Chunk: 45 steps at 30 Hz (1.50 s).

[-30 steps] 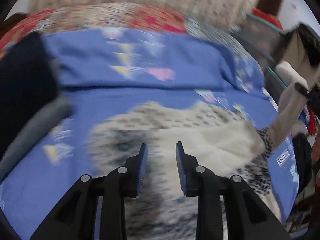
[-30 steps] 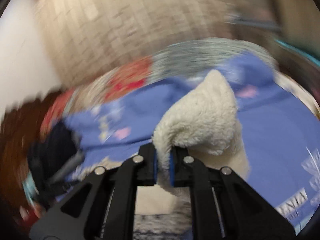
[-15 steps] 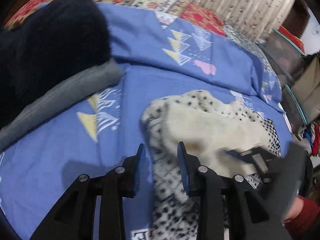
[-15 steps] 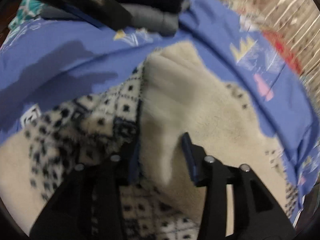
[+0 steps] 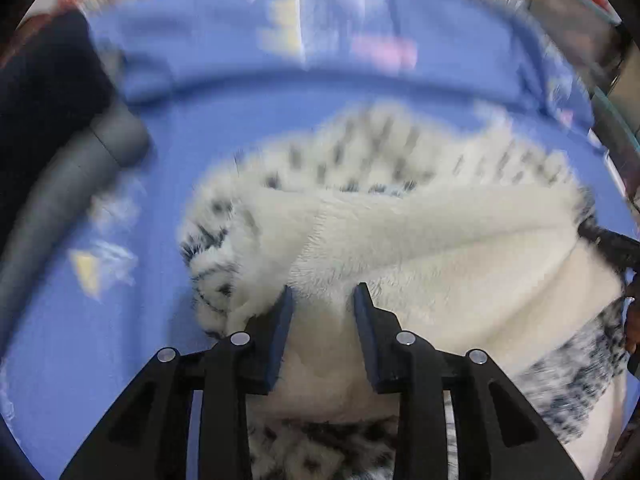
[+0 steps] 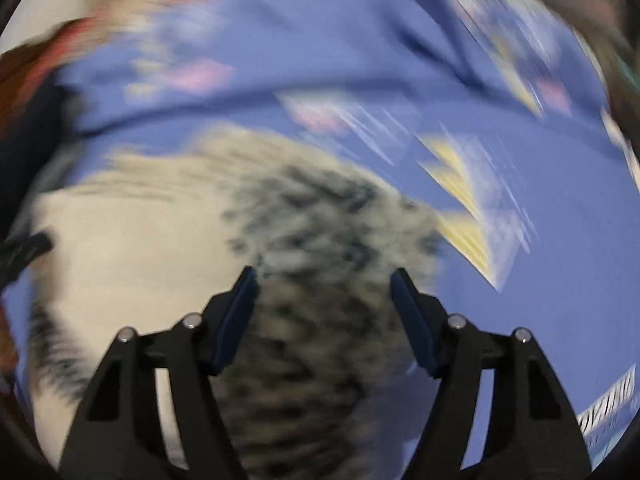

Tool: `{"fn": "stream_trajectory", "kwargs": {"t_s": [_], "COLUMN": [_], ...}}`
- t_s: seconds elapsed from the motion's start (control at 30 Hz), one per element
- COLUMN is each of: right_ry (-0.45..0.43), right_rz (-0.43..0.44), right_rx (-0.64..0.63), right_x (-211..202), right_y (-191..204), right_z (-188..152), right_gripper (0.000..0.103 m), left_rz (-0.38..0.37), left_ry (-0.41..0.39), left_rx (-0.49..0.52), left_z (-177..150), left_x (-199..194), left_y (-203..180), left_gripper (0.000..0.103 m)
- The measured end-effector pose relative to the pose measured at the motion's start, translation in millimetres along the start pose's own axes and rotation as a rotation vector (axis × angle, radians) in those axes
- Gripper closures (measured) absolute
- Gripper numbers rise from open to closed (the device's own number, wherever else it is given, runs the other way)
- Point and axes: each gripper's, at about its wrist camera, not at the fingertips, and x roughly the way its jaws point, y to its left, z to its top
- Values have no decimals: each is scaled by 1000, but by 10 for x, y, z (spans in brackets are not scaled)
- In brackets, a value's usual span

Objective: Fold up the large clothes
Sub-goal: 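Hold the folded jacket edge with both grippers and smooth it flat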

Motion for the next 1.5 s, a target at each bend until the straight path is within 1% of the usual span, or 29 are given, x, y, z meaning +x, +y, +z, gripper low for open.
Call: {"fn": "stream_trajectory", "kwargs": {"t_s": [0.03, 0.07, 0.13, 0.17, 0.23, 0.27, 0.3, 0.37, 0.43, 0.47, 0.5, 0.53, 0.57, 0.6, 0.63, 0.67, 0.7, 0.77, 0.8, 0.87, 0.97, 1.0, 1.07, 1.1, 1.13, 1.27, 1.37, 1.5], "right_ry": [-2, -23, -43, -52, -89, -112, -138, -160, -153, -145, -130, -119, -101, -81, -68, -58, -47, -17, -9, 2, 18, 25, 28, 35, 44, 38, 29, 8], "right_rz": [49, 49, -12, -17, 13, 26, 44, 88, 145, 164, 185, 189, 191, 192, 185, 179, 179, 183, 185, 175, 203, 205, 197, 193, 191, 182, 175, 175], "right_rx": [56, 56, 8, 4, 25, 31, 28, 17, 7, 2, -3, -4, -1, 7, 16, 24, 34, 57, 60, 56, 57, 60, 60, 69, 80, 111, 138, 192], "right_x": [64, 58, 16, -21, -242, -384, -590, -922, -1257, -1343, -1489, -1532, -1596, -1647, -1698, -1721, -1732, -1740, -1739, -1744, -1745, -1744, -1736, -1713, -1689, -1643, -1628, -1610], "right_y": [-115, -113, 1, 16, -1, -20, -39, -121, -204, -227, -290, -304, -322, -366, -402, -406, -417, -424, -422, -380, -339, -315, -293, -289, -308, -312, -324, -328], "right_z": [-42, -63, -95, -120, -154, -197, -304, -533, -943, -1100, -1411, -1558, -1754, -1997, -2251, -2429, -2576, -2879, -2975, -3143, -3253, -3289, -3327, -3347, -3352, -3351, -3372, -3419], "right_gripper": [24, 24, 22, 22, 21, 21, 21, 21, 21, 21, 21, 21, 21, 21, 21, 21, 21, 21, 21, 22, 25, 25, 25, 25, 25, 25, 24, 19], "left_rz": [2, 22, 66, 71, 80, 82, 88, 83, 51, 40, 24, 16, 17, 28, 40, 49, 46, 18, -7, -21, -57, -54, -5, 42, 66, 120, 163, 186], "left_ry": [-40, -55, -53, -46, -32, -45, -74, -116, -110, -102, -85, -68, -55, -33, -16, 1, 20, 61, 87, 98, 86, 84, 88, 101, 105, 99, 99, 96], "left_rx": [12, 36, 61, 58, 46, 48, 55, 57, 32, 22, 12, 8, 9, 17, 23, 30, 33, 22, 9, -21, -65, -68, -54, -38, -32, -34, -42, -68], "left_z": [-26, -37, -45, -45, -73, -117, -211, -422, -778, -891, -1142, -1366, -1518, -1770, -1917, -2072, -2255, -2483, -2599, -2750, -2903, -2923, -2961, -2989, -3014, -3038, -3075, -3104], "left_x": [-7, -21, -87, -142, -359, -502, -711, -1007, -1309, -1384, -1489, -1558, -1581, -1628, -1645, -1659, -1675, -1656, -1650, -1639, -1694, -1700, -1678, -1643, -1623, -1578, -1537, -1496], "left_y": [-11, -50, -135, -144, -137, -128, -88, 33, 209, 281, 366, 415, 449, 473, 483, 482, 478, 475, 488, 497, 517, 501, 446, 411, 378, 302, 267, 253], "left_gripper": [48, 48, 48, 48, 48, 48, 48, 48, 45, 43, 40, 38, 38, 37, 37, 37, 37, 37, 37, 37, 37, 37, 37, 37, 37, 37, 34, 29]}}
